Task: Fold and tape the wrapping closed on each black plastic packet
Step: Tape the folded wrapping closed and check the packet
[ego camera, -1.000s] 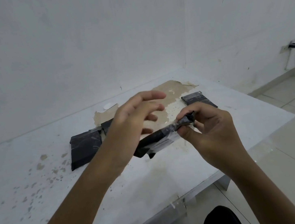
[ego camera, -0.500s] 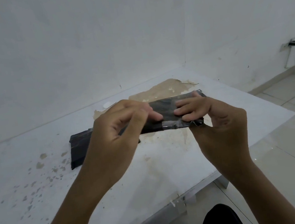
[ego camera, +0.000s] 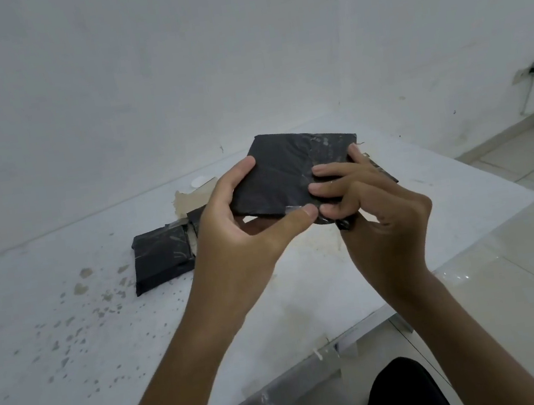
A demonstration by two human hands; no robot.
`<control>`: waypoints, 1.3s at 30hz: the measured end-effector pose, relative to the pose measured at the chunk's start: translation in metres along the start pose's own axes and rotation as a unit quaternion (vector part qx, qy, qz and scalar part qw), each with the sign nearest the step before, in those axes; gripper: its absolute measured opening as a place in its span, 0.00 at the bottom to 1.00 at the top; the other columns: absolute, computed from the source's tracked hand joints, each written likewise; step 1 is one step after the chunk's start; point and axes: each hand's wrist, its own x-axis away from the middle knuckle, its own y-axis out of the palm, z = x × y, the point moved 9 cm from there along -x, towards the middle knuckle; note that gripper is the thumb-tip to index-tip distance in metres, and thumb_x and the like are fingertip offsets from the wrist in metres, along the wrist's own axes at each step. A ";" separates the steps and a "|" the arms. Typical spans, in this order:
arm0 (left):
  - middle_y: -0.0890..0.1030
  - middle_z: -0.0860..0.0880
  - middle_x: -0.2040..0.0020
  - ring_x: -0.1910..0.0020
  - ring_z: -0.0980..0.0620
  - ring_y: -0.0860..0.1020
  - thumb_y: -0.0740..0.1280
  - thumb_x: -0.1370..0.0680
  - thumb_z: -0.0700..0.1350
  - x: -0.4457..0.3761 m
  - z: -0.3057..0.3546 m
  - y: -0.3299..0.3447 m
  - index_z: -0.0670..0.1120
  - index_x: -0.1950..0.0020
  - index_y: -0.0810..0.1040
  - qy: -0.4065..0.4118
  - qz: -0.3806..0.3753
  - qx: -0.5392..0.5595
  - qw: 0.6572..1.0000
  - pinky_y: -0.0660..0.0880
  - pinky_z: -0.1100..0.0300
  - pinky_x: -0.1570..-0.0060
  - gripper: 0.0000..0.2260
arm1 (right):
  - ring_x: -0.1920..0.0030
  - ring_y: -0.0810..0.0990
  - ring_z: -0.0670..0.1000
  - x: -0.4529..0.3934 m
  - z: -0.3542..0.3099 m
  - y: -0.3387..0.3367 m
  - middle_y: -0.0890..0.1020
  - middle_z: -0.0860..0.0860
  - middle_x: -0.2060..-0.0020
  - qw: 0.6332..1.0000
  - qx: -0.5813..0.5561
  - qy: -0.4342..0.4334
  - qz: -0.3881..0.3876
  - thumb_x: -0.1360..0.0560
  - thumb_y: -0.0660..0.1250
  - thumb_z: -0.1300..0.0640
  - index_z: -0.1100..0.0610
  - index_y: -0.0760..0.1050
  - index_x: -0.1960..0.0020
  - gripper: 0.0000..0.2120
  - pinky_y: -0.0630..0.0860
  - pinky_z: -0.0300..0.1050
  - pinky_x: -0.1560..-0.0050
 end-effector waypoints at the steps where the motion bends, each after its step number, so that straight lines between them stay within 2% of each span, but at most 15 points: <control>1: 0.82 0.55 0.40 0.47 0.56 0.85 0.81 0.32 0.38 -0.001 -0.002 -0.001 0.53 0.28 0.74 -0.004 0.007 0.014 1.000 0.84 0.58 0.52 0.35 | 0.49 0.83 0.51 0.001 0.001 0.000 0.82 0.52 0.56 1.000 0.001 -0.001 0.001 0.32 0.77 0.74 0.66 0.77 0.70 0.13 0.73 0.65 0.34; 7: 0.87 0.52 0.51 0.50 0.45 0.87 0.76 0.29 0.31 -0.004 -0.009 -0.001 0.50 0.29 0.77 -0.031 0.015 0.115 0.993 0.83 0.59 0.58 0.31 | 0.48 0.83 0.52 0.005 0.003 0.001 0.82 0.51 0.56 1.000 0.004 -0.010 0.003 0.31 0.75 0.74 0.66 0.76 0.71 0.14 0.71 0.67 0.33; 15: 0.85 0.43 0.42 0.51 0.42 0.87 0.69 0.21 0.33 -0.005 -0.015 -0.001 0.49 0.29 0.77 -0.073 0.010 0.178 0.981 0.84 0.56 0.57 0.22 | 0.48 0.83 0.50 0.005 0.007 0.000 0.82 0.51 0.56 1.000 -0.002 0.003 -0.005 0.31 0.75 0.74 0.65 0.76 0.71 0.14 0.71 0.70 0.34; 19: 0.83 0.48 0.40 0.48 0.48 0.86 0.79 0.32 0.41 -0.001 -0.007 -0.001 0.50 0.29 0.75 -0.032 0.015 0.101 0.994 0.84 0.58 0.56 0.32 | 0.48 0.83 0.50 0.003 0.006 0.002 0.82 0.51 0.56 1.000 0.010 -0.003 -0.008 0.31 0.76 0.74 0.65 0.76 0.71 0.14 0.71 0.68 0.33; 21: 0.83 0.50 0.41 0.49 0.52 0.86 0.79 0.31 0.35 -0.002 -0.005 -0.002 0.49 0.28 0.74 -0.017 0.019 0.069 0.997 0.83 0.60 0.56 0.34 | 0.49 0.83 0.50 0.004 0.006 0.003 0.82 0.51 0.57 1.000 0.009 0.001 -0.011 0.31 0.76 0.74 0.65 0.77 0.70 0.13 0.71 0.67 0.32; 24: 0.84 0.48 0.41 0.49 0.49 0.87 0.75 0.27 0.30 -0.004 -0.006 0.001 0.48 0.27 0.74 -0.043 -0.002 0.092 0.995 0.83 0.60 0.57 0.30 | 0.48 0.83 0.50 0.004 0.007 0.002 0.82 0.52 0.57 1.000 0.007 0.012 -0.019 0.29 0.73 0.71 0.65 0.78 0.70 0.12 0.72 0.65 0.33; 26: 0.83 0.44 0.40 0.50 0.46 0.87 0.70 0.22 0.32 -0.006 -0.010 0.000 0.49 0.28 0.75 -0.077 -0.019 0.126 0.989 0.84 0.58 0.56 0.24 | 0.48 0.83 0.49 0.002 0.009 0.001 0.83 0.52 0.57 0.999 0.008 0.021 -0.027 0.30 0.74 0.73 0.64 0.79 0.68 0.11 0.73 0.62 0.33; 28: 0.83 0.48 0.38 0.48 0.48 0.86 0.66 0.17 0.44 -0.005 -0.013 -0.005 0.55 0.27 0.74 -0.097 -0.031 0.082 0.991 0.84 0.51 0.47 0.18 | 0.49 0.83 0.47 -0.001 0.012 -0.001 0.83 0.51 0.56 0.999 0.014 0.038 -0.035 0.31 0.74 0.76 0.64 0.80 0.66 0.10 0.75 0.57 0.32; 30: 0.77 0.61 0.33 0.37 0.58 0.79 0.64 0.20 0.63 -0.003 -0.003 -0.015 0.66 0.25 0.67 -0.021 -0.032 -0.135 0.990 0.75 0.49 0.34 0.23 | 0.49 0.83 0.45 -0.005 0.015 -0.003 0.83 0.51 0.56 0.997 0.013 0.062 -0.039 0.32 0.74 0.78 0.65 0.80 0.64 0.11 0.76 0.55 0.33; 31: 0.71 0.64 0.29 0.31 0.60 0.73 0.65 0.23 0.68 -0.001 0.010 -0.018 0.69 0.24 0.64 0.053 -0.007 -0.239 0.970 0.70 0.51 0.31 0.27 | 0.49 0.83 0.45 -0.006 0.016 -0.003 0.83 0.50 0.56 0.996 0.007 0.076 -0.040 0.32 0.73 0.78 0.65 0.80 0.63 0.11 0.76 0.55 0.34; 32: 0.69 0.63 0.26 0.28 0.59 0.70 0.67 0.24 0.68 0.004 0.029 -0.019 0.67 0.24 0.66 0.146 0.025 -0.304 0.941 0.68 0.53 0.31 0.29 | 0.49 0.84 0.46 -0.008 0.017 -0.003 0.84 0.50 0.56 0.995 -0.005 0.091 -0.042 0.32 0.74 0.78 0.64 0.80 0.61 0.10 0.77 0.54 0.35; 33: 0.71 0.59 0.26 0.28 0.56 0.70 0.70 0.24 0.64 0.010 0.044 -0.015 0.62 0.25 0.70 0.239 0.044 -0.341 0.908 0.68 0.57 0.31 0.28 | 0.49 0.85 0.47 -0.009 0.017 -0.001 0.85 0.51 0.56 0.993 -0.021 0.106 -0.047 0.31 0.74 0.77 0.64 0.81 0.60 0.10 0.78 0.51 0.36; 35: 0.80 0.54 0.35 0.35 0.54 0.76 0.74 0.25 0.57 0.018 0.056 -0.002 0.51 0.31 0.79 0.351 0.037 -0.376 0.857 0.71 0.61 0.36 0.24 | 0.51 0.85 0.45 -0.011 0.015 0.004 0.85 0.50 0.57 0.987 -0.050 0.140 -0.061 0.29 0.74 0.73 0.62 0.81 0.55 0.08 0.78 0.41 0.42; 37: 0.85 0.53 0.44 0.44 0.55 0.80 0.76 0.24 0.51 0.015 0.055 0.005 0.47 0.37 0.84 0.369 0.021 -0.358 0.858 0.76 0.62 0.43 0.17 | 0.50 0.84 0.48 -0.012 0.012 0.012 0.84 0.48 0.55 0.976 -0.089 0.176 -0.090 0.27 0.73 0.70 0.61 0.80 0.49 0.09 0.80 0.42 0.47; 39: 0.85 0.54 0.48 0.48 0.59 0.82 0.75 0.23 0.46 0.010 0.054 0.003 0.47 0.41 0.85 0.348 0.033 -0.314 0.883 0.78 0.63 0.47 0.11 | 0.47 0.83 0.51 -0.009 0.011 0.021 0.83 0.46 0.52 0.954 -0.151 0.228 -0.123 0.24 0.71 0.68 0.58 0.78 0.44 0.10 0.80 0.44 0.47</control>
